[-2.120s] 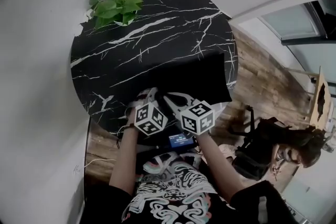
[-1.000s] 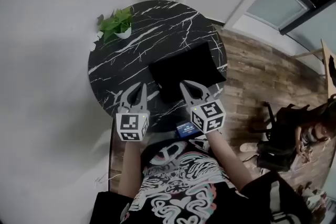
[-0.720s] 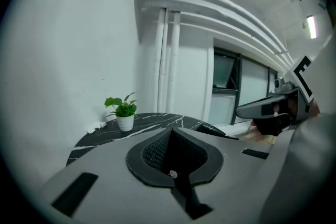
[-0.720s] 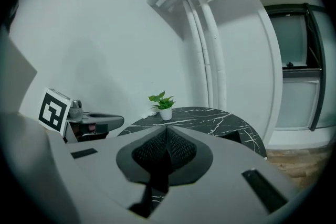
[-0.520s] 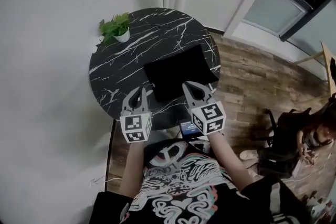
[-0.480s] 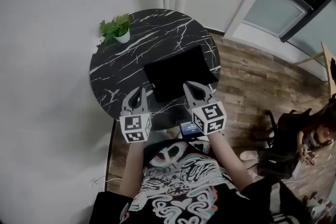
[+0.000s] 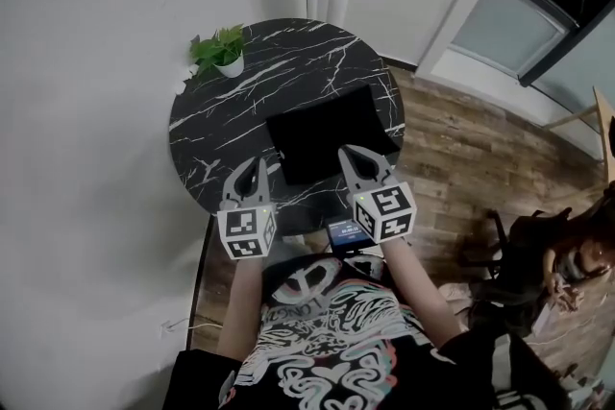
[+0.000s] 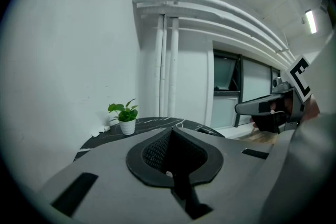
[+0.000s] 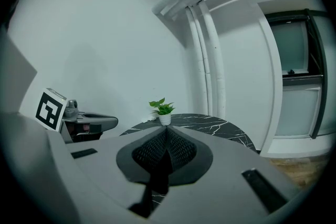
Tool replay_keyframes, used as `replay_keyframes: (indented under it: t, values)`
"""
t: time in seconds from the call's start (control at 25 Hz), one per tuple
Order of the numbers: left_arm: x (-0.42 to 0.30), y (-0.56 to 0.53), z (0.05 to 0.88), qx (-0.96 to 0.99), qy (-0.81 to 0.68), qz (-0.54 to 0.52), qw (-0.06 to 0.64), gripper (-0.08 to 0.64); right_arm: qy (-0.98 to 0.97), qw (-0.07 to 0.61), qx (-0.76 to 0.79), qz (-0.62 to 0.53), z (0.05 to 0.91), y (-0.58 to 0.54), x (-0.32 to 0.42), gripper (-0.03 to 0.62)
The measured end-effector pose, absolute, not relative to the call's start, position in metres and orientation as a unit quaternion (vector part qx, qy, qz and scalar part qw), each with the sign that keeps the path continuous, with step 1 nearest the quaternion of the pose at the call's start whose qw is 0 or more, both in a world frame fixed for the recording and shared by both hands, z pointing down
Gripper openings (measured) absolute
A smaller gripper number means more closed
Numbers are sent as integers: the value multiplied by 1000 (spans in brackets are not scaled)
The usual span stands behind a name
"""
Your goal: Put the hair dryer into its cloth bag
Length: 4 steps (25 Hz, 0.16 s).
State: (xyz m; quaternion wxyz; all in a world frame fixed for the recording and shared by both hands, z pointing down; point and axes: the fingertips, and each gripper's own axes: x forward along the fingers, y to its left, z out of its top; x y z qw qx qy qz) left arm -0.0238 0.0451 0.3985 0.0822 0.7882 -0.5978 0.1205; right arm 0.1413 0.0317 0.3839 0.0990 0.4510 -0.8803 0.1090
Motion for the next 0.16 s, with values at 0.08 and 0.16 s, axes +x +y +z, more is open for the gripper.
replay_keyframes:
  t: [0.08,0.16]
  values:
    - [-22,45,398,789,-597,120,80,14,-881,98,448,111,385,33,141,18]
    - [-19,45,396,791,-595,120,77,14,-883,98,446,113,386,34,140,18]
